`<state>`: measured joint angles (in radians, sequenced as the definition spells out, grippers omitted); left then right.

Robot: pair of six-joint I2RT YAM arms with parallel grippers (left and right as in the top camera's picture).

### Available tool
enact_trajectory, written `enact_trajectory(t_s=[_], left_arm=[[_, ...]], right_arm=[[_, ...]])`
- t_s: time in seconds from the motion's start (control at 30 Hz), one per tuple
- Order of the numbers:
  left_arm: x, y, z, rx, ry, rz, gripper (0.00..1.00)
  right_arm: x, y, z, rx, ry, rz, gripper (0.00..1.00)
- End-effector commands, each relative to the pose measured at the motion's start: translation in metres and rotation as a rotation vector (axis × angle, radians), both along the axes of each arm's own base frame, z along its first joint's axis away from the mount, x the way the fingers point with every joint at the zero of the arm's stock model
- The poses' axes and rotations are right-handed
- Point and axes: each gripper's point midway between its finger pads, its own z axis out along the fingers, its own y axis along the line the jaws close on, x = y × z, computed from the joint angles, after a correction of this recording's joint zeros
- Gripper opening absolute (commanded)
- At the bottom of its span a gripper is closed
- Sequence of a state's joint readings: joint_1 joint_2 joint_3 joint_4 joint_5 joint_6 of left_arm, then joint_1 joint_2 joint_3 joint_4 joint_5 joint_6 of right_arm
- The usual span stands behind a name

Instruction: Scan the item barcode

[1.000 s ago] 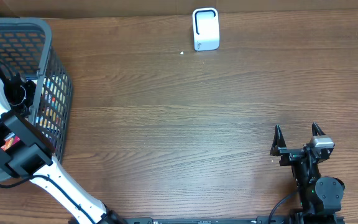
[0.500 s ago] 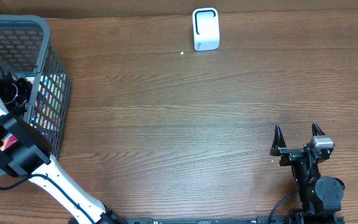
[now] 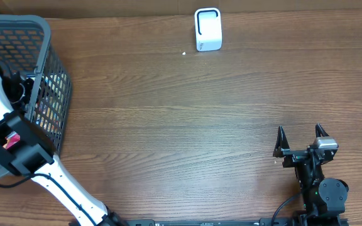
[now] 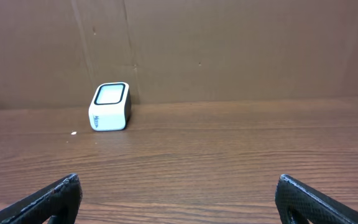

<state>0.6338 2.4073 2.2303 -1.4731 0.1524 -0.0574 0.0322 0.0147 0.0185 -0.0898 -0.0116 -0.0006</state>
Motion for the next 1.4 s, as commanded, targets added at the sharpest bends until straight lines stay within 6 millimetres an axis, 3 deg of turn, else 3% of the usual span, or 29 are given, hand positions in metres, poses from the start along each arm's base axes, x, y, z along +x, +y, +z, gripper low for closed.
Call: enact_trajectory(t_s=[0.0,0.3,0.37,0.4,0.47,0.57,0.7,0.77,0.9,1.03,1.37], left_arm=[[-0.019,-0.003,-0.043,0.029,0.168,-0.002,1.00],[-0.033,-0.006,-0.077,0.054,0.227,-0.017,1.00],[-0.037,-0.002,-0.078,0.078,0.244,-0.020,0.93],[-0.038,0.000,-0.078,0.088,0.251,-0.019,0.86],[-0.038,0.001,-0.078,0.090,0.252,-0.017,0.57],[-0.039,0.002,-0.077,0.091,0.251,-0.016,0.28],[-0.035,0.004,-0.072,0.098,0.244,0.006,0.05],[-0.032,0.005,-0.065,0.103,0.238,0.023,0.04],[-0.021,0.013,-0.040,0.129,0.202,0.046,0.04],[-0.005,0.024,0.001,0.178,0.132,0.080,0.04],[0.027,0.039,0.130,0.326,-0.180,0.148,0.04]], right_arm=[[0.000,-0.001,-0.001,-0.004,-0.008,-0.005,1.00],[0.000,-0.001,-0.001,-0.004,-0.007,-0.005,1.00],[0.000,-0.001,-0.001,-0.004,-0.008,-0.005,1.00],[0.000,-0.001,-0.001,-0.004,-0.007,-0.005,1.00],[0.000,-0.001,-0.001,-0.004,-0.008,-0.005,1.00],[0.000,-0.001,-0.001,-0.004,-0.008,-0.005,1.00],[0.000,-0.001,-0.001,-0.004,-0.008,-0.005,1.00],[0.000,-0.001,-0.001,-0.004,-0.007,-0.005,1.00],[0.000,-0.001,-0.001,-0.004,-0.008,-0.005,1.00],[0.000,-0.001,-0.001,-0.004,-0.007,-0.005,1.00],[0.000,-0.001,-0.001,-0.004,-0.007,-0.005,1.00]])
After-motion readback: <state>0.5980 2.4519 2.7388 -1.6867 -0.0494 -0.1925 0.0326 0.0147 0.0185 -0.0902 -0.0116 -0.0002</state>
